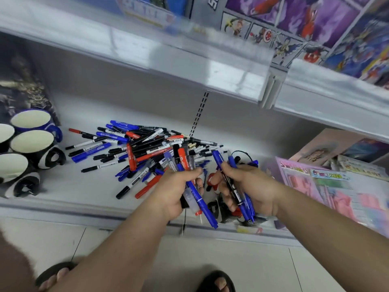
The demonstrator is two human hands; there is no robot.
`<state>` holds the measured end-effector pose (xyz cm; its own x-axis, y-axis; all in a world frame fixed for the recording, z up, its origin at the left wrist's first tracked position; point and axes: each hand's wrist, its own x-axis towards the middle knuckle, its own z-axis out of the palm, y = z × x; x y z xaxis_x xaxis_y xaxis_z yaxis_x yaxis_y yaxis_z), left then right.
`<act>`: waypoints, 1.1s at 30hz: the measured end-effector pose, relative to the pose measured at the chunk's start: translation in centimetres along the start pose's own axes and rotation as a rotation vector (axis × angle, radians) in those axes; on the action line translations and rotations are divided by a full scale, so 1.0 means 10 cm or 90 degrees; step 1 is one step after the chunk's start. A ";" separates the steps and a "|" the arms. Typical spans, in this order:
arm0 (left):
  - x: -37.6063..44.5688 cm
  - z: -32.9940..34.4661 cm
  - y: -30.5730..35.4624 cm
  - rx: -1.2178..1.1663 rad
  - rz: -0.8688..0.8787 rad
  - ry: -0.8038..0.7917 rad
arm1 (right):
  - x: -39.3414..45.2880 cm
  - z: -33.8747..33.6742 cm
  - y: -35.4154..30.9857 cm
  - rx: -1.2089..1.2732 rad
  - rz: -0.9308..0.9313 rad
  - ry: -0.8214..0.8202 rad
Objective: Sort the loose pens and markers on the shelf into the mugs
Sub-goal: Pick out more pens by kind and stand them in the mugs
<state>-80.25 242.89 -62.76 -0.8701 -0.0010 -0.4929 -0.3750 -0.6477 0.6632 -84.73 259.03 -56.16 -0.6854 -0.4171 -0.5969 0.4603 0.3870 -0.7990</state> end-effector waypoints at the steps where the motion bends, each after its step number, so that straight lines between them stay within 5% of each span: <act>1: -0.08 0.03 0.02 0.010 0.010 -0.016 | -0.09 0.07 0.00 -0.009 0.004 -0.001; 9: -0.64 0.06 0.20 0.066 0.064 -0.058 | -0.47 0.50 -0.05 -0.171 -0.030 -0.010; 12: -0.76 -0.01 0.32 0.047 0.112 -0.026 | -0.57 0.58 -0.12 -0.291 -0.104 0.113; 16: -0.88 -0.10 0.50 0.116 0.198 -0.029 | -0.75 0.60 -0.19 -0.164 -0.260 0.277; 20: -0.95 -0.06 0.54 0.289 0.273 -0.033 | -0.89 0.77 -0.13 -0.329 -0.367 0.249; 25: -1.06 -0.01 0.51 0.284 0.280 -0.107 | -0.85 0.88 -0.04 -0.422 -0.376 0.202; 29: -1.08 -0.01 0.48 0.139 0.198 -0.098 | -0.90 0.89 -0.05 -0.286 -0.420 0.200; 33: -0.98 -0.08 0.49 -0.281 0.027 -0.020 | -0.98 0.83 -0.02 -0.283 -0.508 0.320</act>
<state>-73.34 239.15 -55.16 -0.8935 -0.0157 -0.4487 -0.1721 -0.9111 0.3745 -73.40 256.20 -50.79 -0.9018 -0.3338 0.2744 -0.4099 0.4599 -0.7877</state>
